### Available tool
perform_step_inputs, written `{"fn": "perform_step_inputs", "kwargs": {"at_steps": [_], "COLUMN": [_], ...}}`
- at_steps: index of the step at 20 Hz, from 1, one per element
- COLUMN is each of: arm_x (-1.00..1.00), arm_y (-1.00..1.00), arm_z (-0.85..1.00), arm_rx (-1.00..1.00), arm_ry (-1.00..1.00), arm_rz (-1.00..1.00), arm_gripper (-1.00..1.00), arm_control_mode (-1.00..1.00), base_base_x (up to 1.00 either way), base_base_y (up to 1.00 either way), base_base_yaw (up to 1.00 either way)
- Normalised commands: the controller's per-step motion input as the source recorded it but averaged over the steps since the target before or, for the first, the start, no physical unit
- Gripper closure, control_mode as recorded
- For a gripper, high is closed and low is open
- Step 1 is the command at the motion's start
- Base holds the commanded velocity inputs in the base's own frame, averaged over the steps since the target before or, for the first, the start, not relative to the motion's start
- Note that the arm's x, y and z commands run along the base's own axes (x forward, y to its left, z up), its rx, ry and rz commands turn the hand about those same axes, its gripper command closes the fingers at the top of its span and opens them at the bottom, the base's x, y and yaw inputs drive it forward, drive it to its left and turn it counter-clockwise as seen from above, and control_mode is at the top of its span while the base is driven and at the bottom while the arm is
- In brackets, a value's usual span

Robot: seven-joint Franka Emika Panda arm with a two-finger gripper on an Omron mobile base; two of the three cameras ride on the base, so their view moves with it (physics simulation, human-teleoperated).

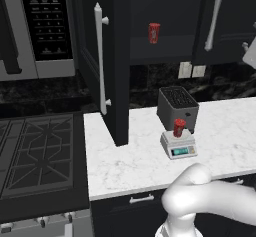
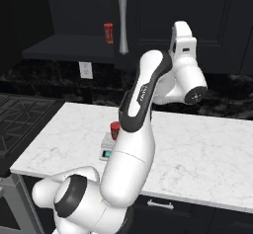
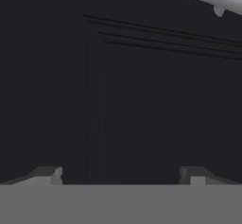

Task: Pick the yogurt and place it on the digital scale for weighing, and close the cabinet.

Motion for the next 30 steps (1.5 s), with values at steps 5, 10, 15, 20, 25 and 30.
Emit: {"fn": "perform_step_inputs", "kwargs": {"at_steps": [5, 10, 15, 20, 25, 30], "arm_x": [0.92, 0.97, -0.29, -0.67, -0.87, -0.92], "arm_y": [0.00, 0.00, 0.81, 0.95, 0.15, 0.29], "arm_z": [-0.10, -0.06, -0.34, -0.05, 0.38, -0.05], "arm_rx": [0.00, 0.00, -0.01, 0.00, -0.01, 0.02], "arm_ry": [-0.01, 0.01, -0.22, -0.25, -0.08, -0.07], "arm_rz": [0.00, 0.00, 0.00, 0.00, 0.00, 0.07], "arm_gripper": [-1.00, -1.00, -1.00, -1.00, -1.00, -1.00], "arm_control_mode": [-1.00, -1.00, -1.00, -1.00, -1.00, -1.00], "base_base_x": [0.00, 0.00, 0.00, 0.00, 0.00, 0.00], "base_base_y": [0.00, 0.00, 0.00, 0.00, 0.00, 0.00], "base_base_yaw": [0.00, 0.00, 0.00, 0.00, 0.00, 0.00]}}
